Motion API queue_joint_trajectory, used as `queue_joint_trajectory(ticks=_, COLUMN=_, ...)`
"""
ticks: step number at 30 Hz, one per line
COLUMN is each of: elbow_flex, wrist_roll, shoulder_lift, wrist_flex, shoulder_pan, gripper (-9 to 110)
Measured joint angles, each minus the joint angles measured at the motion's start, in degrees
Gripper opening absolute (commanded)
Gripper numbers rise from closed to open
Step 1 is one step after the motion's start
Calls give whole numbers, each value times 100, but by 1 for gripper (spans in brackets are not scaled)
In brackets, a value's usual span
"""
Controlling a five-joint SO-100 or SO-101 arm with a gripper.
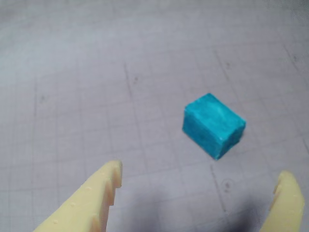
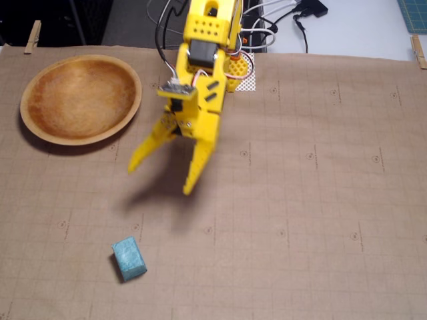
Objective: Grasp a blue block and put it in the bowl.
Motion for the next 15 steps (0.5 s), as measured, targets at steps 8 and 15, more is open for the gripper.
queue_joint_trajectory(ticks=8, elbow_flex=-9, wrist_roll=0, shoulder_lift=-1679, wrist_flex=-2065, shoulder_pan=-70, gripper=39)
queue_joint_trajectory(ticks=15, elbow_flex=-9, wrist_roll=0, shoulder_lift=-3085, wrist_flex=-3753, shoulder_pan=-70, gripper=39)
